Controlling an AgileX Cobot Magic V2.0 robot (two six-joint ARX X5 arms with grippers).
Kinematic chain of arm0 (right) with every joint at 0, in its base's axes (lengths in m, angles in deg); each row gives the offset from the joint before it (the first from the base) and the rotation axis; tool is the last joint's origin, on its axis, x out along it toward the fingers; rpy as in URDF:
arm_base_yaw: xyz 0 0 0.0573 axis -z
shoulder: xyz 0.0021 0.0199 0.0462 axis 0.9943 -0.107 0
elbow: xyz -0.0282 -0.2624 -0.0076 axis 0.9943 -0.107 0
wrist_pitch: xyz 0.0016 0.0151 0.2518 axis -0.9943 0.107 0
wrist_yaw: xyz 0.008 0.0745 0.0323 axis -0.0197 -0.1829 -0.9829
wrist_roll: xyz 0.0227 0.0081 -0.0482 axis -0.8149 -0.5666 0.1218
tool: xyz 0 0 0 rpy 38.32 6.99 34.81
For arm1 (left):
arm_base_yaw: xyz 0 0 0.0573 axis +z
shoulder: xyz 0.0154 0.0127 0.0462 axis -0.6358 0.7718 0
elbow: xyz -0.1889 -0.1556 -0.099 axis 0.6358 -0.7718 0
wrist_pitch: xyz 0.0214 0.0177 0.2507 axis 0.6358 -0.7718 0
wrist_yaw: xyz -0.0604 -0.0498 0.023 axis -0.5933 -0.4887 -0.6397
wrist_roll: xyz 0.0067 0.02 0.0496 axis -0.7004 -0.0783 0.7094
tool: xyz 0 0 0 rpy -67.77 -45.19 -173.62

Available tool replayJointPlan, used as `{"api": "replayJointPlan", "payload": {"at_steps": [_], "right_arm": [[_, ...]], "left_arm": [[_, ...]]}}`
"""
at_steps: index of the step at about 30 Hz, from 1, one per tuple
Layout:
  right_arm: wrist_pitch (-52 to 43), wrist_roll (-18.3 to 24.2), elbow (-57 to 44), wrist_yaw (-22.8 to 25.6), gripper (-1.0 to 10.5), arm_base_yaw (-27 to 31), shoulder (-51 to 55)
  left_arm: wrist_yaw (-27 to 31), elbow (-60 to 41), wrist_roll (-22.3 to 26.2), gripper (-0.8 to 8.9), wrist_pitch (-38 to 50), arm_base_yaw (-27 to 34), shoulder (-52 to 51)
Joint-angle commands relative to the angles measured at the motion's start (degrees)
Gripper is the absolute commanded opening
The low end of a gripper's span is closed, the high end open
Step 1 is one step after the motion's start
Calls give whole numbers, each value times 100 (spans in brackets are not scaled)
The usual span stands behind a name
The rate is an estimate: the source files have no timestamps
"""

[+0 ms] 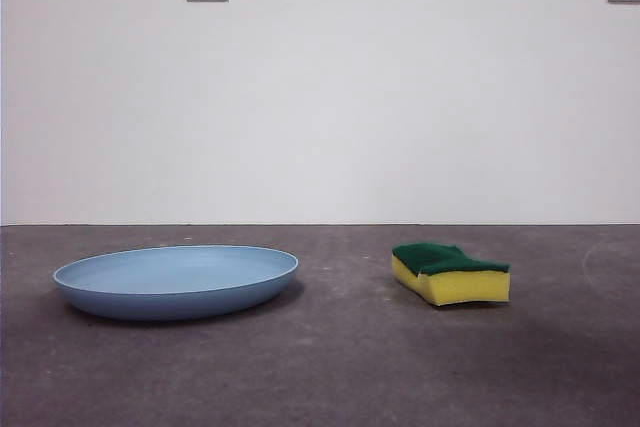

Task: Pick up the plate,pick up the cloth,clean the plate with the cloth

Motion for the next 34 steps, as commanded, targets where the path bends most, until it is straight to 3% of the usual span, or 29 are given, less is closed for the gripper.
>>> {"api": "replayJointPlan", "payload": {"at_steps": [1,7,14,21,27,34], "right_arm": [[22,-544,-59,-7,1,-7,-2],[31,-1093,76,-20,-11,-7,-4],[304,-1115,634,-20,-11,-7,-422],[883,-1084,1694,-28,-11,-7,-1609],[1495,-570,2728,-170,-11,-7,-2774],[2243,92,3735,-645,-1,-9,-4035]], "left_arm": [[0,-79,-170,-4,63,22,-13],[-138,-61,-673,-6,107,22,-13],[-238,319,-1449,-6,-332,22,55],[-800,977,-1803,-6,-564,22,671],[-1069,1834,-1735,-6,-874,20,1661],[-1073,3158,-772,-4,-1976,9,3136]]}}
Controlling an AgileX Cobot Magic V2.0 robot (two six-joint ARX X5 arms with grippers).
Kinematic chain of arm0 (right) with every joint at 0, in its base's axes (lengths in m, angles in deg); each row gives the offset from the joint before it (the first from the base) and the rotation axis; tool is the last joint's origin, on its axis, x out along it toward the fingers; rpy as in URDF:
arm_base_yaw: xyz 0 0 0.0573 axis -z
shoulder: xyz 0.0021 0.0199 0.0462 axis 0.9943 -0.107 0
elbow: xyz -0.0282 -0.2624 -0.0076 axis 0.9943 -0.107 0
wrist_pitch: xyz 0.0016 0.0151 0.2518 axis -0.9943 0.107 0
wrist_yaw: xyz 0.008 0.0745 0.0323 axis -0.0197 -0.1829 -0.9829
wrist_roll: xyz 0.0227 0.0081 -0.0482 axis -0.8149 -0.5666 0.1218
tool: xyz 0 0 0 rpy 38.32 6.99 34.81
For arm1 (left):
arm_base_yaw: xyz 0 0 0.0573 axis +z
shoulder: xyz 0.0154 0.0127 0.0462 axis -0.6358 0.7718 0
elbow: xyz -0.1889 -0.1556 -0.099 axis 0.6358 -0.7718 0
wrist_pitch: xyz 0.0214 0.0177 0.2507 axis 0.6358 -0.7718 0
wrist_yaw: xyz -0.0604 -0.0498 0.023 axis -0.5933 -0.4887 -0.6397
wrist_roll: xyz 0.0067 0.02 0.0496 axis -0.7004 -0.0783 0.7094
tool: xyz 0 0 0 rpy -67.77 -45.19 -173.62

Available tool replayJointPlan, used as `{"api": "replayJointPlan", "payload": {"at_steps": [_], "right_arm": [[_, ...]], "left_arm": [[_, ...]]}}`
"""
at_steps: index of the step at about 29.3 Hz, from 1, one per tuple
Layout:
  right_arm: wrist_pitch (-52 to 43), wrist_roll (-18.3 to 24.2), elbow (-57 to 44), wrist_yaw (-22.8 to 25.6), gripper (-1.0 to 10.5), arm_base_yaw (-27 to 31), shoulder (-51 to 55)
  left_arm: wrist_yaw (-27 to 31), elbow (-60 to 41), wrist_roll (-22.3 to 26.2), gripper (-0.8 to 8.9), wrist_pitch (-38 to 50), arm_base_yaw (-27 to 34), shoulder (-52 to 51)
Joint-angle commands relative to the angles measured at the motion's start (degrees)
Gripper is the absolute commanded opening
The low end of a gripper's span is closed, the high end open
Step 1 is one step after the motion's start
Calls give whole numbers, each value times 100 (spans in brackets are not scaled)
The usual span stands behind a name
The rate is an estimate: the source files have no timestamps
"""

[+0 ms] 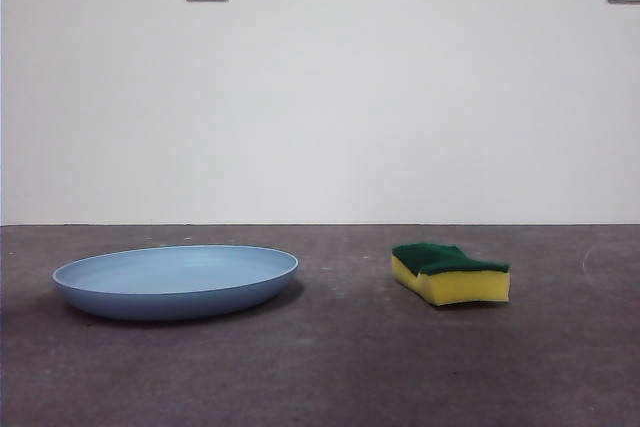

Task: Pick up the plate,pick up the cloth,clean the plate with the cloth

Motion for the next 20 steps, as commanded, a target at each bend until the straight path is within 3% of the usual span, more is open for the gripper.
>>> {"api": "replayJointPlan", "payload": {"at_steps": [1,4,5,6,8,9,10,14,20], "right_arm": [[284,529,361,-262,-1,-9,-439],[754,778,763,-437,3,-9,-962],[925,817,918,-435,14,-11,-1169],[1014,833,1034,-437,81,-11,-1340],[1025,809,1130,-435,347,-11,-1541],[1025,809,1134,-435,455,-11,-1582],[1029,809,1134,-435,480,-11,-1604],[1034,807,1137,-437,473,-13,-1606],[1034,787,1137,-437,473,-13,-1606]], "left_arm": [[-4,520,713,-3,-485,9,595],[-7,1016,1023,7,-925,9,1152],[-11,1217,1080,60,-1075,9,1394],[-52,1373,1154,176,-1174,4,1582],[-133,1543,1150,374,-1189,0,1853],[-133,1574,1132,379,-1161,-2,1947],[-144,1574,1130,378,-1128,-2,2015],[-153,1585,1130,377,-588,-7,2535],[-153,2234,1134,377,-341,-42,4485]]}}
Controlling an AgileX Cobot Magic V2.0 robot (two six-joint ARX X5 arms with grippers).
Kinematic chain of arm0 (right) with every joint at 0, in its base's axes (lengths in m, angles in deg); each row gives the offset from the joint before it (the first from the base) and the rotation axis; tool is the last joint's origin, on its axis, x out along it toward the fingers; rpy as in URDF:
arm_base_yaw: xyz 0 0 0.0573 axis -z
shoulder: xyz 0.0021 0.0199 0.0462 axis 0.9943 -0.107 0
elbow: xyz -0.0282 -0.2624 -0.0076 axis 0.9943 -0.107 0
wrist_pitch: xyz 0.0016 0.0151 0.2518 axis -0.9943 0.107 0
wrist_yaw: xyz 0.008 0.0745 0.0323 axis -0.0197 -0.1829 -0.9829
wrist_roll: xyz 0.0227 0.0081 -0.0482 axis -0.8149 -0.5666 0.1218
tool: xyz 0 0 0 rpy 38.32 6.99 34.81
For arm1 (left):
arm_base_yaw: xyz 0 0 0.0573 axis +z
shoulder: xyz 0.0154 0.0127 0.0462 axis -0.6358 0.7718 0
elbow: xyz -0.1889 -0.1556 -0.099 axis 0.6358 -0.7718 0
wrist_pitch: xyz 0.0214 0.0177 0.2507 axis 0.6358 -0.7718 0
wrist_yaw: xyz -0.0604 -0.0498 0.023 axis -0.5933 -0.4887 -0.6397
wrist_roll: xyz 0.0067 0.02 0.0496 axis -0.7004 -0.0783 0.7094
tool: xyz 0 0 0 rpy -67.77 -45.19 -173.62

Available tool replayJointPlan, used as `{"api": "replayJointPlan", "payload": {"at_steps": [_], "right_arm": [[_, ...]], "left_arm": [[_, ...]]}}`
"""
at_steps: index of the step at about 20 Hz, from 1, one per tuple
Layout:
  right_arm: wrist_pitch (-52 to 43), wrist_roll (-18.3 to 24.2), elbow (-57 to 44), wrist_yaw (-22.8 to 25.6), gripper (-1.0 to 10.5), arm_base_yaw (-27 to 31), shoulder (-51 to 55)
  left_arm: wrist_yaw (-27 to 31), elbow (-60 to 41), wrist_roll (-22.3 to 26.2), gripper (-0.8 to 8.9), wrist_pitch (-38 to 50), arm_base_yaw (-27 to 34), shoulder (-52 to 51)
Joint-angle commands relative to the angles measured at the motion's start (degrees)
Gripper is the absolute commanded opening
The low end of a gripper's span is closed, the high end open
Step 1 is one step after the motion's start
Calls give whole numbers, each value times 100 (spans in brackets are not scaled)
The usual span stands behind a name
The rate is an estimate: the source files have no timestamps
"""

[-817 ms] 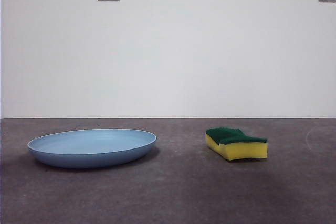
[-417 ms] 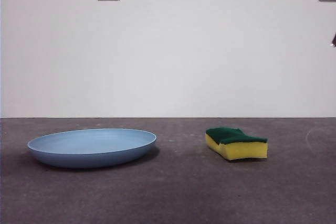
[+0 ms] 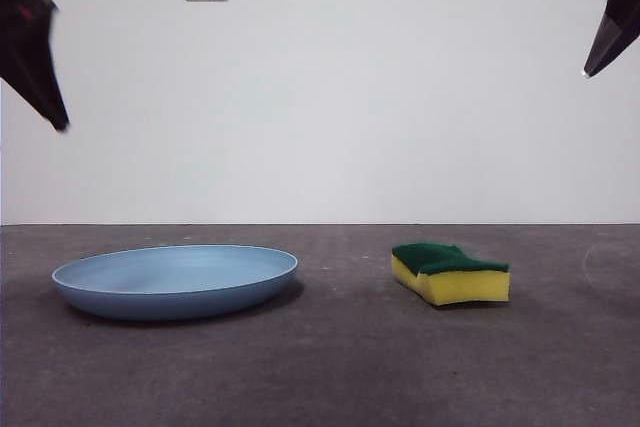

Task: Pick up the plate,pick up the cloth,clean the plate with the cloth

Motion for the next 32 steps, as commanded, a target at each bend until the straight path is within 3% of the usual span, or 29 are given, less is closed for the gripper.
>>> {"api": "replayJointPlan", "payload": {"at_steps": [1,6,13,16,25,30,32], "right_arm": [[-17,28,20,-9,473,-13,-9],[-17,28,17,-9,473,-13,-9],[-20,28,17,-9,473,-13,-9],[-22,28,20,-9,473,-13,-9],[-153,0,212,-9,409,-153,-236],[-125,105,1010,70,409,-833,-1132],[-118,144,1384,431,409,-1172,-1690]], "left_arm": [[-7,260,68,377,155,-24,763],[-7,662,66,377,457,-24,2096],[-225,662,61,361,702,-109,2907],[-216,662,140,-22,730,-162,2940],[-138,671,367,-7,951,-205,2778],[-144,671,369,-7,706,-245,1773],[-151,671,372,-7,527,-254,1152]]}}
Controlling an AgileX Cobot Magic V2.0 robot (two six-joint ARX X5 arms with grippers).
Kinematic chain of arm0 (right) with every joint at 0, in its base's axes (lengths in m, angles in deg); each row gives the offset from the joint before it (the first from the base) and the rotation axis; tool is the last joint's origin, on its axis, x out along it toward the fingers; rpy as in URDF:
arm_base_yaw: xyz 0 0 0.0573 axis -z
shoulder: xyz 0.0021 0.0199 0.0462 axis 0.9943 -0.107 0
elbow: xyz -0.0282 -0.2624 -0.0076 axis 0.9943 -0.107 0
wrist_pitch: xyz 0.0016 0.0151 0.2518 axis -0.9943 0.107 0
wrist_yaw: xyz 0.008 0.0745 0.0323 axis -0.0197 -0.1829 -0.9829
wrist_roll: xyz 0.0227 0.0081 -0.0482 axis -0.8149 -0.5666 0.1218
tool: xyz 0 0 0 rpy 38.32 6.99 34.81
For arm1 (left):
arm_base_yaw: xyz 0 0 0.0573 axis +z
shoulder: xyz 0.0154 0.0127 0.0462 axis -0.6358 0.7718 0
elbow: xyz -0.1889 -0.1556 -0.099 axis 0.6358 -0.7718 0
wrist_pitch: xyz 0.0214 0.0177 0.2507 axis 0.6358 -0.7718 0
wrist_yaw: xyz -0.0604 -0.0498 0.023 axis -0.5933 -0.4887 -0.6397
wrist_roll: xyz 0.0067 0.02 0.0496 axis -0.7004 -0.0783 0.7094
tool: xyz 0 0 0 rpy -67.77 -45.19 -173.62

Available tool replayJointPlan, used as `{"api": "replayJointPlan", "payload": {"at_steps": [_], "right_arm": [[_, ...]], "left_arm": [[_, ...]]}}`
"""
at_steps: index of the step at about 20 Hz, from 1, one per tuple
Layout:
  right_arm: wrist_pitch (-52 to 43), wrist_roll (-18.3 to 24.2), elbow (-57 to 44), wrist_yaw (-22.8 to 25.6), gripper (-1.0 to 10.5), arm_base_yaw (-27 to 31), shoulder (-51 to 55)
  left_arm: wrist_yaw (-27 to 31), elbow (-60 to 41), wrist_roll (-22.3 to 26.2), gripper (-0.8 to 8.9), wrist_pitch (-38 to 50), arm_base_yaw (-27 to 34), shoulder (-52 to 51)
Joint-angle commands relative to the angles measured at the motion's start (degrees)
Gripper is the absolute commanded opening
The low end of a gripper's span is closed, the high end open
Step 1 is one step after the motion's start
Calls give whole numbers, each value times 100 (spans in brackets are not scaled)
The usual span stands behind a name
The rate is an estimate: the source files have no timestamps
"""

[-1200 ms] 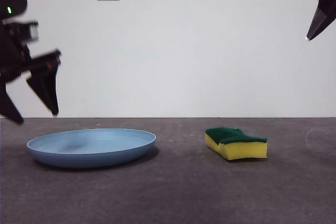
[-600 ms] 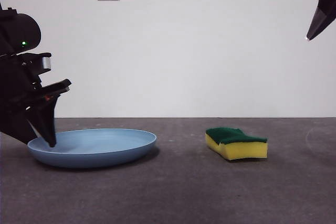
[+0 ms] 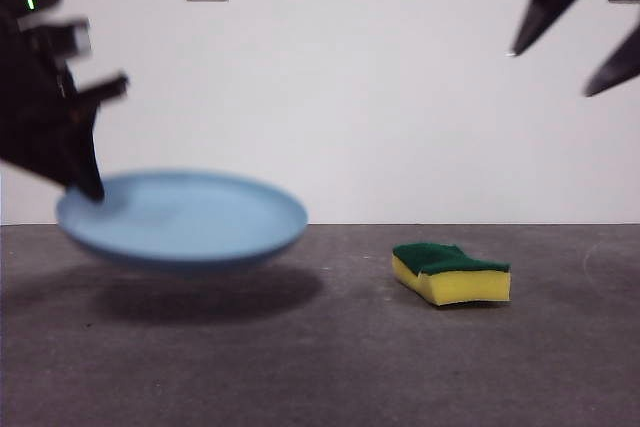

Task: Pick up the plate,pick up the cloth,clean the plate with the cloth

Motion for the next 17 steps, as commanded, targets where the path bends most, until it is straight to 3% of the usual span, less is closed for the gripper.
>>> {"api": "replayJointPlan", "payload": {"at_steps": [1,8,17], "right_arm": [[7,125,339,354,409,-334,-625],[-136,365,1117,1032,409,-872,-2483],[-533,341,1152,1174,405,-940,-3775]], "left_arm": [[-28,-17,59,-7,-219,-39,-664],[-17,-17,77,-7,-1060,-61,-2186],[-4,-17,262,-7,-1502,-59,-2330]]}}
